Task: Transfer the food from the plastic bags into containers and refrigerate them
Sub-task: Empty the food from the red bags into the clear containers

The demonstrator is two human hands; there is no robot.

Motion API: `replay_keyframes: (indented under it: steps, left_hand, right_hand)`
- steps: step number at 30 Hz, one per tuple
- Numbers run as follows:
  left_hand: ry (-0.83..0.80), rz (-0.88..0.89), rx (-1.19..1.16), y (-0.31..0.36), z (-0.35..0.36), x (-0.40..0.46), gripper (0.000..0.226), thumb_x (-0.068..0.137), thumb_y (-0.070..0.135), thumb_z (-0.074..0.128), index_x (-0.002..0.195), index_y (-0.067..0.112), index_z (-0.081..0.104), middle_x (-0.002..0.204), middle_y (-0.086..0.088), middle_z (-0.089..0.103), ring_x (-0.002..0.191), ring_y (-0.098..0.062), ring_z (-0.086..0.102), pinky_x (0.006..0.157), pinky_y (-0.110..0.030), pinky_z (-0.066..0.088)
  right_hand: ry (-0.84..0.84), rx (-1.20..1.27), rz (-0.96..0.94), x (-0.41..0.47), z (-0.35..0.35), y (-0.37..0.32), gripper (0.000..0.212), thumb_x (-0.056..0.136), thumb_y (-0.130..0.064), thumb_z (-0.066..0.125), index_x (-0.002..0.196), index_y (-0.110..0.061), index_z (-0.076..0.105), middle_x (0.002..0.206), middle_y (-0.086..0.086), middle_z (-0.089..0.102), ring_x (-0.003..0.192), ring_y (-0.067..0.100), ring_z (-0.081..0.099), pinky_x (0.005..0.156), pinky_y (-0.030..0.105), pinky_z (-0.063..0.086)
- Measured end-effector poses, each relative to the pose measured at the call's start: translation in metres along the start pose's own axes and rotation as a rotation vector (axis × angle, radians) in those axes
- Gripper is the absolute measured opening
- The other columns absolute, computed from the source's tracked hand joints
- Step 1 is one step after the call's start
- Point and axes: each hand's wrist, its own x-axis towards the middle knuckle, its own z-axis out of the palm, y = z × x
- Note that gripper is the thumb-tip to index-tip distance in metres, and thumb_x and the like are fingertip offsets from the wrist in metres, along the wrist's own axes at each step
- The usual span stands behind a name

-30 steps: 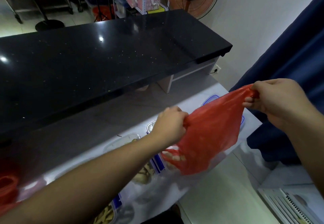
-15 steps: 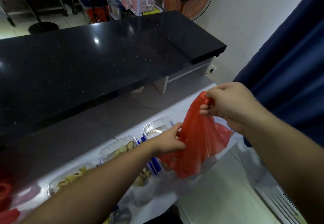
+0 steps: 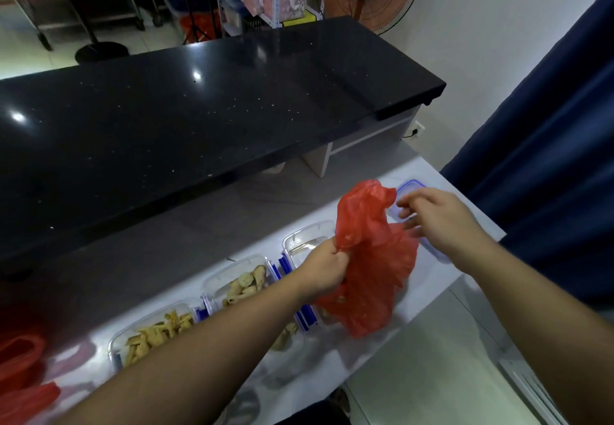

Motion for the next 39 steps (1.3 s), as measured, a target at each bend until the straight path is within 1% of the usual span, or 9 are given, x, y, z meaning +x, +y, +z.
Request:
replay_keyframes:
  steps: [3, 6, 11, 15, 21, 24, 28, 34, 39]
  left_hand:
    - [-0.044, 0.009, 0.007, 0.001, -0.004, -0.002, 0.053, 0.101, 0.068, 0.041, 0.118, 0.027, 0.07, 0.115, 0.003, 0.076, 0.107, -0.021, 0.072, 0.1, -0.047, 0.057]
    - [-0.072, 0.05, 0.044, 0.003, -0.006, -0.001, 0.054, 0.1, 0.069, 0.041, 0.117, 0.027, 0.071, 0.116, 0.005, 0.076, 0.108, -0.017, 0.072, 0.101, -0.048, 0.057]
    - [-0.098, 0.043, 0.079, 0.004, -0.01, -0.001, 0.062, 0.092, 0.077, 0.041, 0.117, 0.029, 0.071, 0.116, 0.005, 0.076, 0.108, -0.018, 0.072, 0.101, -0.048, 0.056]
    - [-0.055, 0.005, 0.007, 0.004, -0.017, 0.003, 0.058, 0.096, 0.073, 0.046, 0.113, 0.024, 0.072, 0.111, -0.001, 0.078, 0.104, -0.025, 0.075, 0.097, -0.05, 0.059]
    - [0.043, -0.049, -0.261, 0.007, -0.022, 0.017, 0.046, 0.103, 0.059, 0.049, 0.117, 0.019, 0.068, 0.104, -0.009, 0.078, 0.09, -0.023, 0.075, 0.088, -0.05, 0.063]
    - [0.076, -0.04, -0.379, 0.008, -0.028, 0.02, 0.031, 0.108, 0.044, 0.051, 0.114, 0.017, 0.065, 0.097, -0.008, 0.071, 0.081, -0.019, 0.071, 0.077, -0.044, 0.06]
    - [0.115, -0.043, -0.454, 0.016, -0.036, 0.021, 0.036, 0.108, 0.041, 0.051, 0.124, 0.012, 0.064, 0.102, -0.012, 0.072, 0.086, -0.025, 0.072, 0.067, -0.039, 0.061]
    - [0.196, -0.031, -0.475, 0.027, -0.046, 0.017, 0.026, 0.108, 0.039, 0.051, 0.099, 0.021, 0.068, 0.077, -0.001, 0.075, 0.068, -0.019, 0.073, 0.071, -0.042, 0.061]
    - [0.237, -0.037, -0.46, 0.024, -0.057, 0.012, 0.03, 0.107, 0.035, 0.055, 0.109, 0.008, 0.067, 0.088, -0.017, 0.061, 0.076, -0.03, 0.063, 0.078, -0.049, 0.06]
  right_hand:
    - [-0.074, -0.606, -0.138, 0.024, -0.014, 0.06, 0.037, 0.098, -0.015, 0.056, 0.134, -0.025, 0.062, 0.13, -0.001, 0.063, 0.116, 0.019, 0.061, 0.091, 0.032, 0.048]
    - [-0.167, -0.796, -0.161, 0.049, -0.011, 0.102, 0.065, 0.092, -0.01, 0.06, 0.152, -0.031, 0.045, 0.153, 0.0, 0.049, 0.139, 0.027, 0.048, 0.115, 0.04, 0.039]
    - [-0.199, -1.059, -0.105, 0.075, 0.005, 0.112, 0.07, 0.092, -0.012, 0.049, 0.154, -0.043, 0.036, 0.158, -0.011, 0.04, 0.138, 0.026, 0.045, 0.108, 0.046, 0.046]
    - [-0.154, -1.183, -0.084, 0.084, 0.002, 0.11, 0.033, 0.092, -0.021, 0.044, 0.112, -0.035, 0.067, 0.116, -0.002, 0.062, 0.105, 0.027, 0.062, 0.086, 0.042, 0.055]
    - [-0.078, -0.967, -0.193, 0.071, -0.02, 0.098, 0.022, 0.101, -0.021, 0.047, 0.095, -0.019, 0.067, 0.092, 0.003, 0.069, 0.084, 0.028, 0.061, 0.071, 0.038, 0.05]
    - [-0.042, -0.833, -0.206, 0.056, -0.032, 0.082, 0.021, 0.101, -0.021, 0.046, 0.09, -0.021, 0.063, 0.082, 0.002, 0.068, 0.079, 0.029, 0.059, 0.07, 0.04, 0.05]
    - [-0.021, -0.683, -0.2, 0.034, -0.041, 0.052, 0.022, 0.098, -0.021, 0.045, 0.084, -0.022, 0.062, 0.075, -0.002, 0.068, 0.077, 0.027, 0.064, 0.075, 0.044, 0.055]
    - [-0.021, -0.429, -0.208, 0.007, -0.029, 0.011, 0.027, 0.099, -0.021, 0.044, 0.082, -0.024, 0.065, 0.077, -0.004, 0.075, 0.073, 0.013, 0.074, 0.081, 0.049, 0.06]
    - [-0.029, -0.205, -0.194, -0.006, -0.006, -0.016, 0.026, 0.099, -0.015, 0.043, 0.09, -0.016, 0.068, 0.083, 0.002, 0.076, 0.072, 0.016, 0.078, 0.083, 0.05, 0.063]
